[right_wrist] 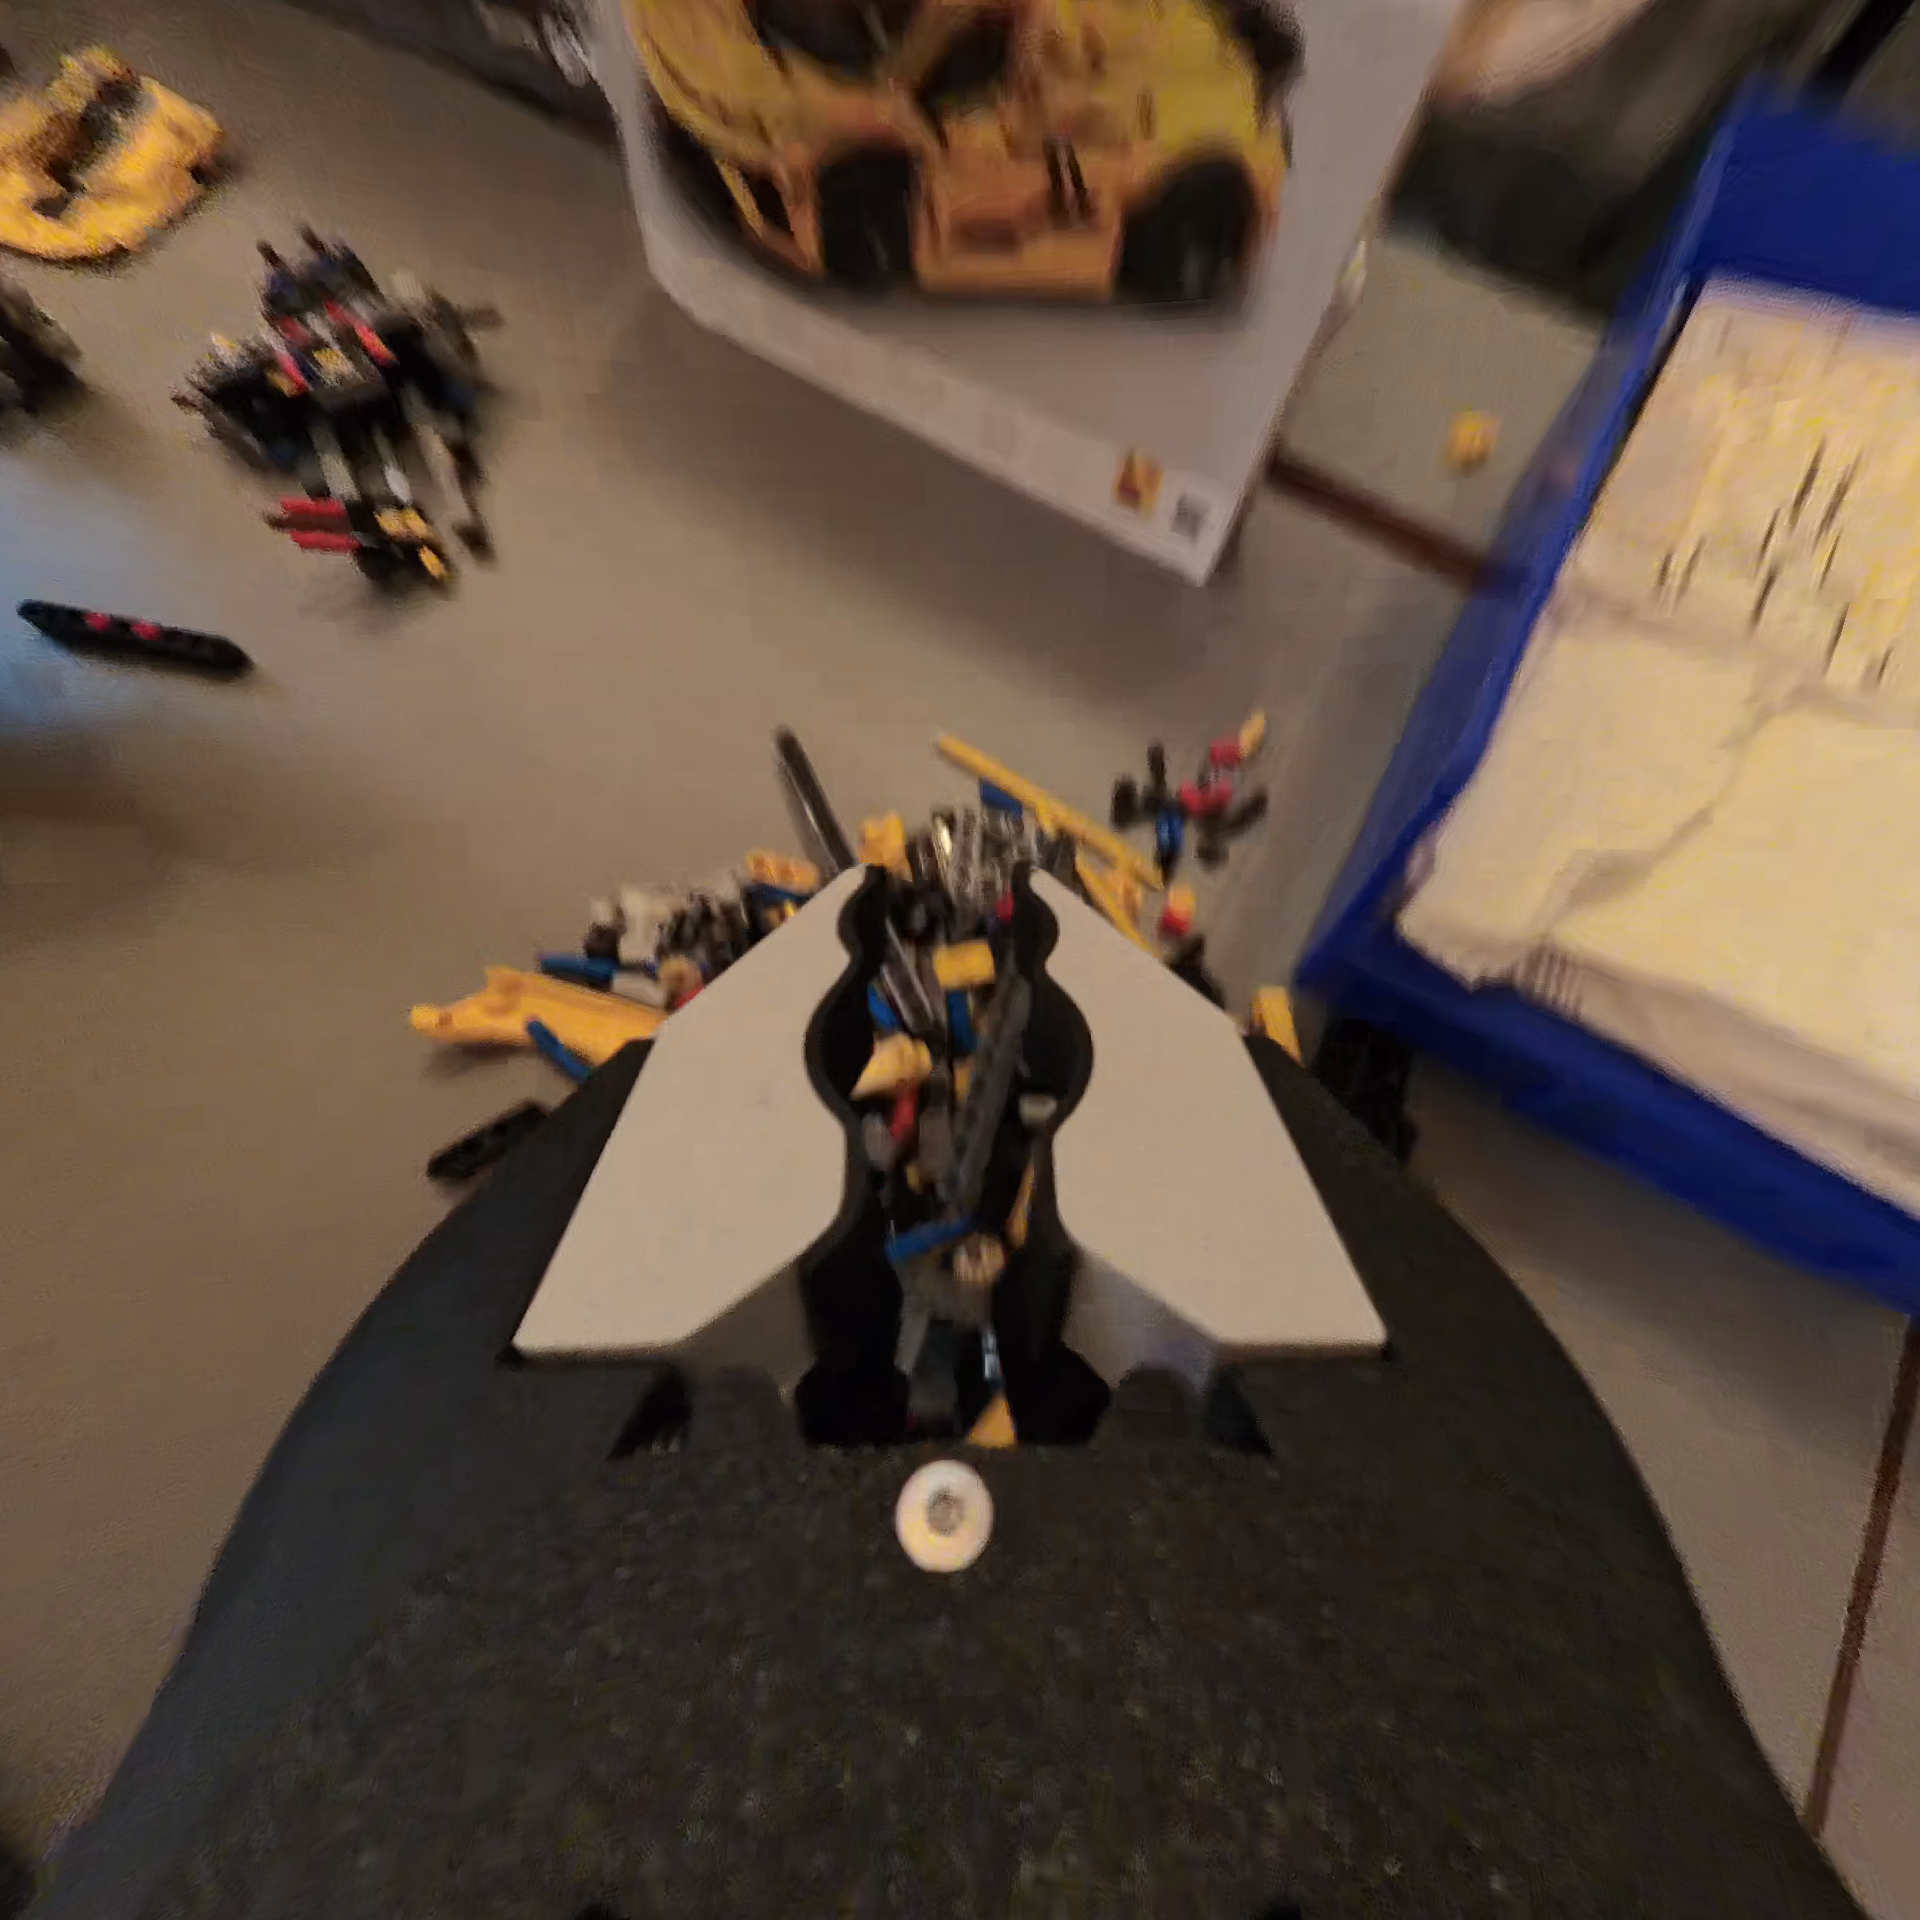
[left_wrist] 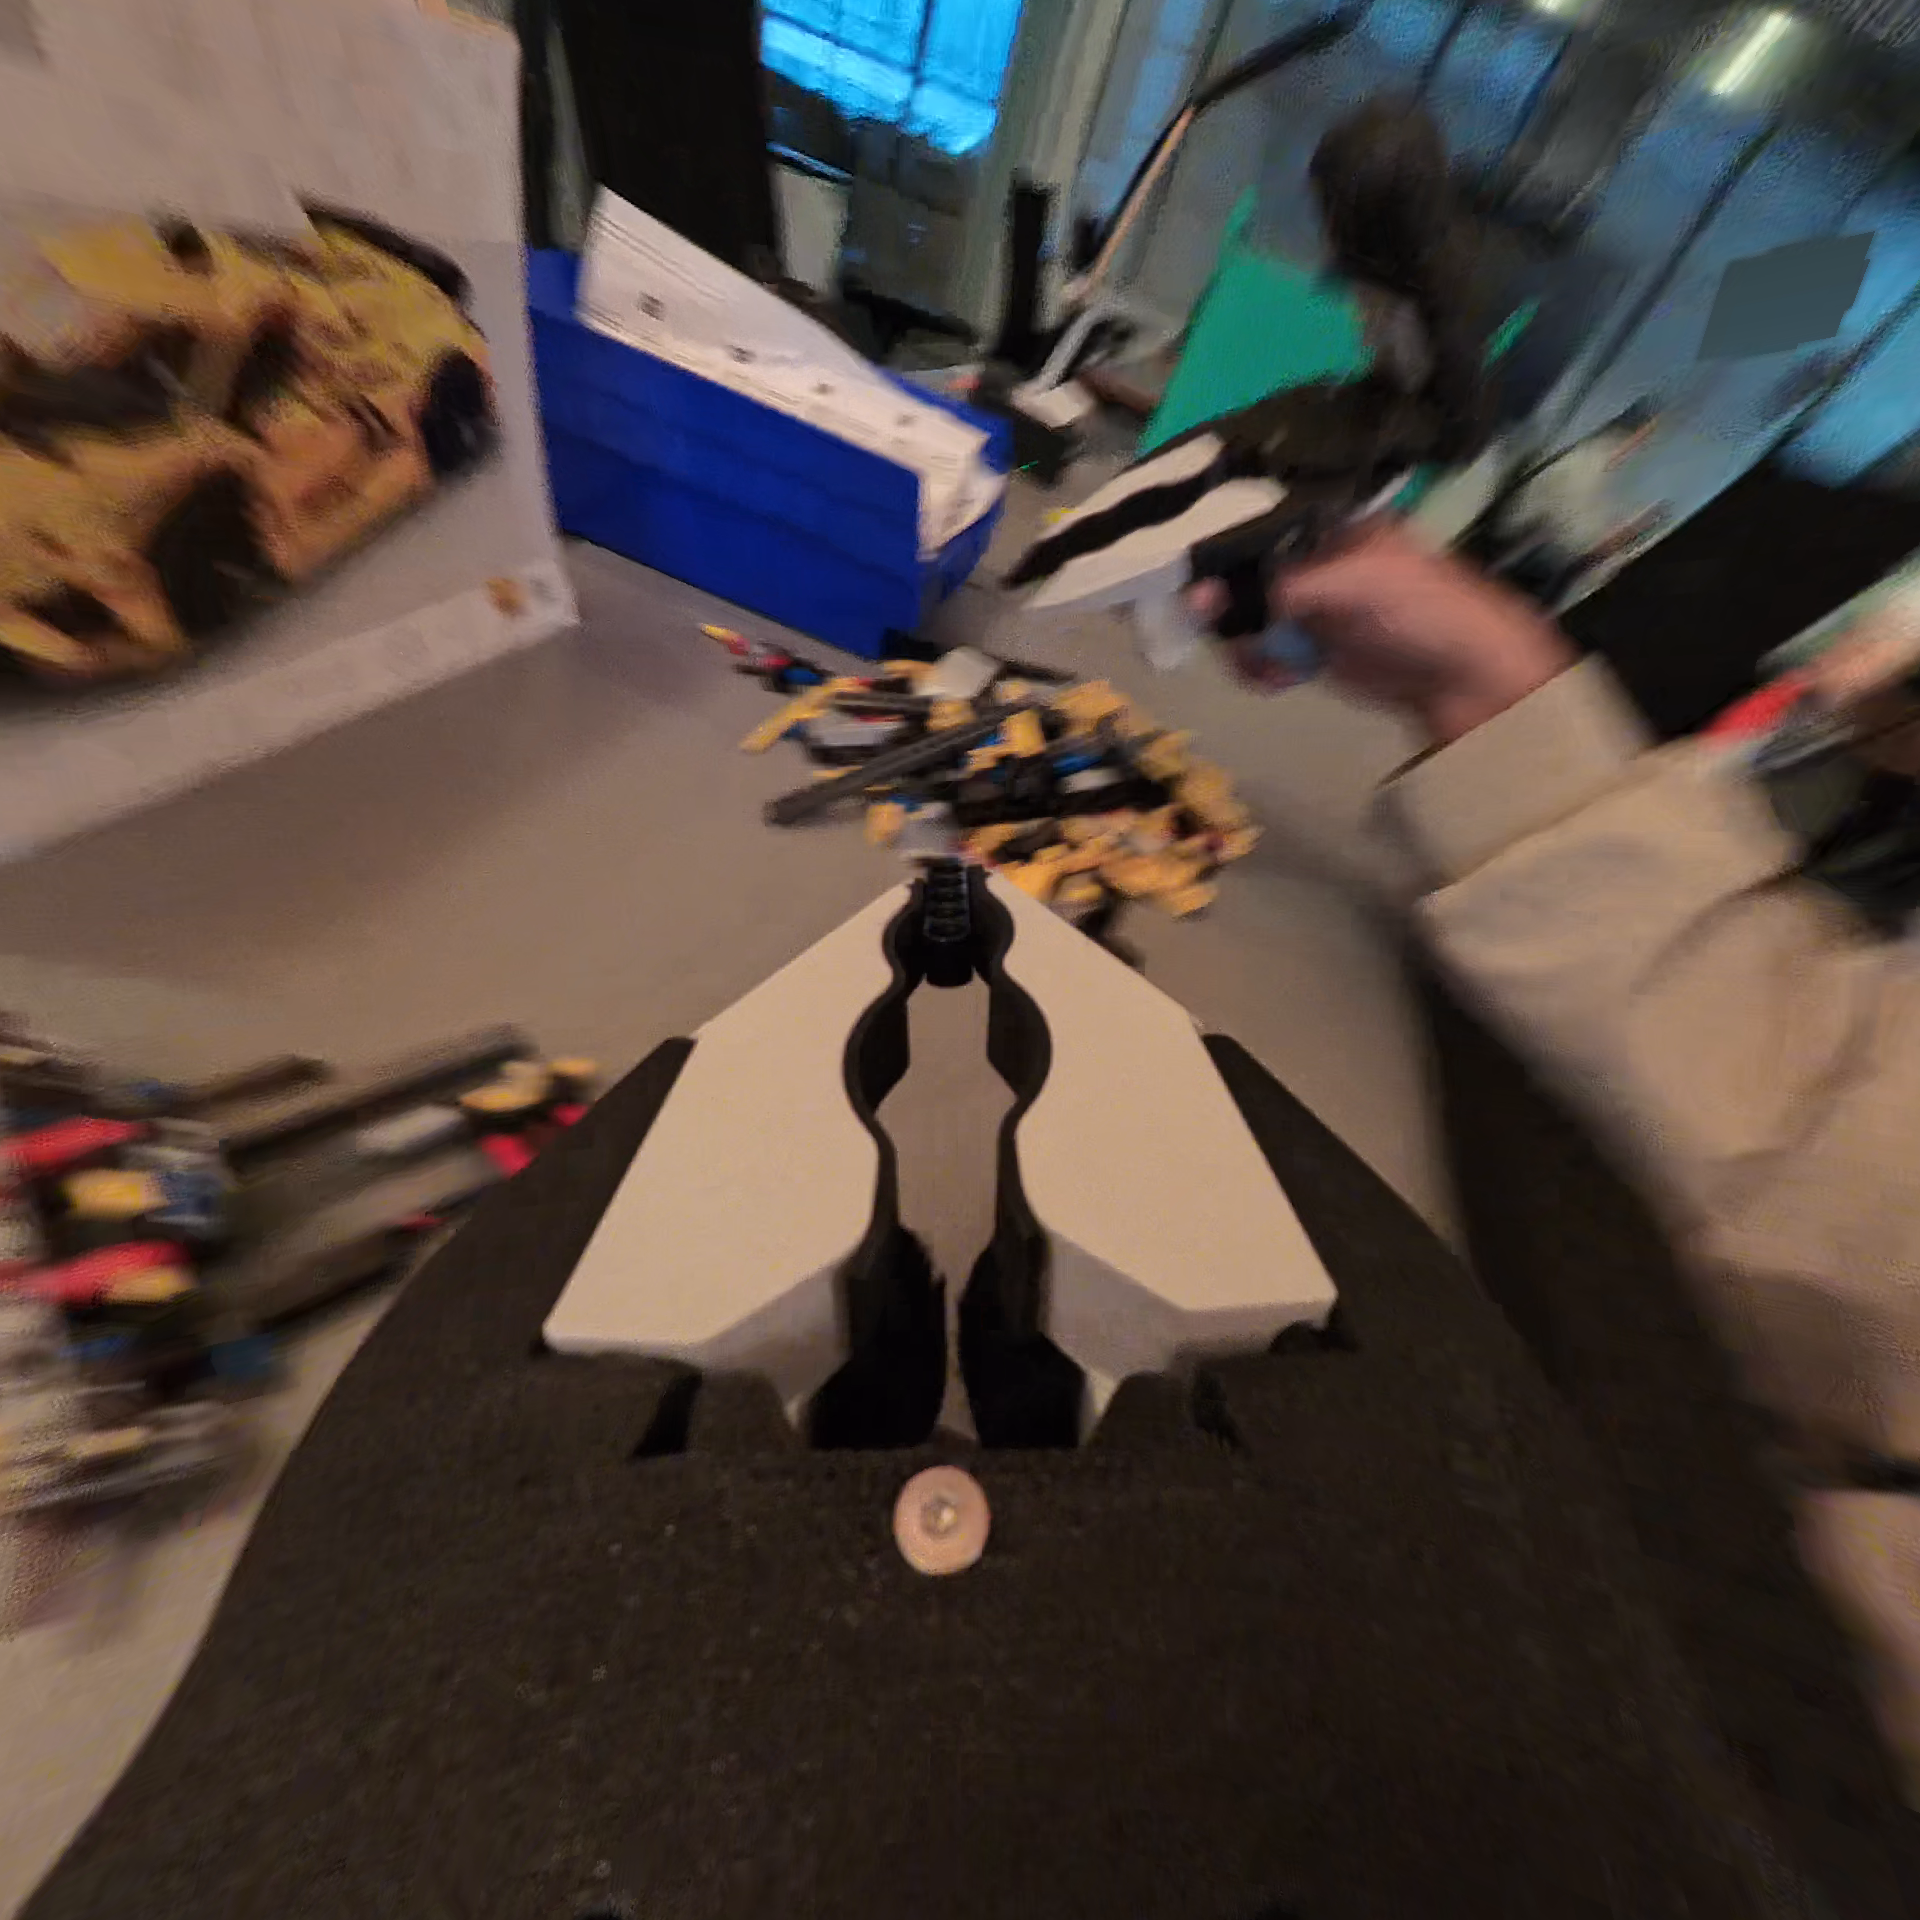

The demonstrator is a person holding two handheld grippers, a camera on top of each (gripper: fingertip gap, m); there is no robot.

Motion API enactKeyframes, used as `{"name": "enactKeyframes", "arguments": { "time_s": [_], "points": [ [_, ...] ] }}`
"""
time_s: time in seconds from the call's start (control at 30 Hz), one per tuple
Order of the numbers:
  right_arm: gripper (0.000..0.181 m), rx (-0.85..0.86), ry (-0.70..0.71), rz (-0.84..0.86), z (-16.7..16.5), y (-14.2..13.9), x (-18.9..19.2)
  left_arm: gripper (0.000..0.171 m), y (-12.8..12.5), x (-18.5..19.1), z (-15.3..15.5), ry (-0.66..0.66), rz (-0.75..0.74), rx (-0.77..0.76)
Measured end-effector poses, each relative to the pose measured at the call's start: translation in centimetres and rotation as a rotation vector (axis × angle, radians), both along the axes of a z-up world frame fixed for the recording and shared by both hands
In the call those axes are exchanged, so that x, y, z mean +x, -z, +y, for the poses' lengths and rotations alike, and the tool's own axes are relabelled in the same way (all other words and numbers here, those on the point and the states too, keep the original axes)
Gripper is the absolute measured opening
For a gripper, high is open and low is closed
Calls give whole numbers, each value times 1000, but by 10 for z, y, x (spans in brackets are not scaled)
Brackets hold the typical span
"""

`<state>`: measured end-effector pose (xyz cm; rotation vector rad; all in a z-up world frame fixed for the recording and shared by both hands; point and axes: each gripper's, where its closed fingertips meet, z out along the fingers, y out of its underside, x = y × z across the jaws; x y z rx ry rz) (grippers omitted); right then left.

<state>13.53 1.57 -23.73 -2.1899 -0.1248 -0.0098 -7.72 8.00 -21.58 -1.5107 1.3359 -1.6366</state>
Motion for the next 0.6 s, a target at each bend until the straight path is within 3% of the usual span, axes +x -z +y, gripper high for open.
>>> {"name": "enactKeyframes", "arguments": {
  "time_s": [0.07, 0.13, 0.2, 0.3, 0.47, 0.6],
  "points": [
    [30, 162, -154, -57, 22, -21, -36, 7, -18, -4, -1, 104, -47, -431],
    [36, 324, -420, -55, 39, -37, -108, 7, -25, -8, 8, 158, -75, -683],
    [35, 389, -610, -22, 48, -40, -175, 7, -23, -13, 3, 253, -60, -732],
    [31, 376, -713, -66, 59, -26, -227, 7, -27, -16, -3, 318, -58, -768],
    [11, 522, -680, -202, 66, -36, -237, 7, -27, -17, -9, 344, -50, -767],
    [11, 540, -669, -205, 66, -38, -238, 7, -29, -17, -10, 346, -59, -751]
  ]
}}
